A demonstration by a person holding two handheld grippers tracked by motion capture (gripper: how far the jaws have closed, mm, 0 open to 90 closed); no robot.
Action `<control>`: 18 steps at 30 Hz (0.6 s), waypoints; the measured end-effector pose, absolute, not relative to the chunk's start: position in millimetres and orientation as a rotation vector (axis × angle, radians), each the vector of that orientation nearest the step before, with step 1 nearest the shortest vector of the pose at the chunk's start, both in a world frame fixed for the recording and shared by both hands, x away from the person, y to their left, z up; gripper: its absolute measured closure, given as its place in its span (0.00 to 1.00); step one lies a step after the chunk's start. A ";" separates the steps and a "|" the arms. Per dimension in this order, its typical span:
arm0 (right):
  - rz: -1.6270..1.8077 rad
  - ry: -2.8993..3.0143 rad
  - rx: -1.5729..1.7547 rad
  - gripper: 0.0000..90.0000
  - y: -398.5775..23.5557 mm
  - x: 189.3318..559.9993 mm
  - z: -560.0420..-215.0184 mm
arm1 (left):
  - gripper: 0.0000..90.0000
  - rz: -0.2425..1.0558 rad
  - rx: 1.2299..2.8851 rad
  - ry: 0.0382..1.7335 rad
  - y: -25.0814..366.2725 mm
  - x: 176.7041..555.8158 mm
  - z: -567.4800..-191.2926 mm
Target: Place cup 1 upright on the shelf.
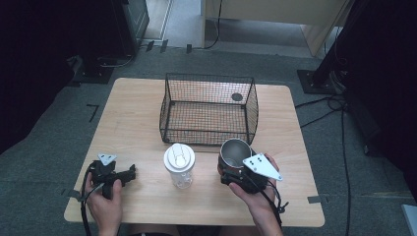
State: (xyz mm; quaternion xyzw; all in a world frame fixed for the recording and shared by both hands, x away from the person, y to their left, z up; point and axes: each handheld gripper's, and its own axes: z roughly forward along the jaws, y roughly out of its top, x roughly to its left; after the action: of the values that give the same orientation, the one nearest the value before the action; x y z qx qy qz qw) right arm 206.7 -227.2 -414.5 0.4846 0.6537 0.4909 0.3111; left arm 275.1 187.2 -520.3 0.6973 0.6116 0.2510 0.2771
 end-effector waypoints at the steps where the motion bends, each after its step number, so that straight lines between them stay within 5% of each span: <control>1: 1.296 1.726 1.279 0.08 -227.2 206.7 -414.5 | 0.00 0.674 1.872 1.642 187.2 275.1 -520.3; 18: 1.331 1.675 1.264 0.08 -219.0 225.2 -399.7 | 0.00 0.673 1.873 1.642 187.2 275.1 -520.3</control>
State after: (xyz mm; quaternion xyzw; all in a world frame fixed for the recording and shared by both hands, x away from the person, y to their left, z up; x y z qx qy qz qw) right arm 225.2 -219.0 -399.7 0.4816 0.6381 0.5069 0.3225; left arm 275.1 187.2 -520.3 0.6976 0.6114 0.2508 0.2769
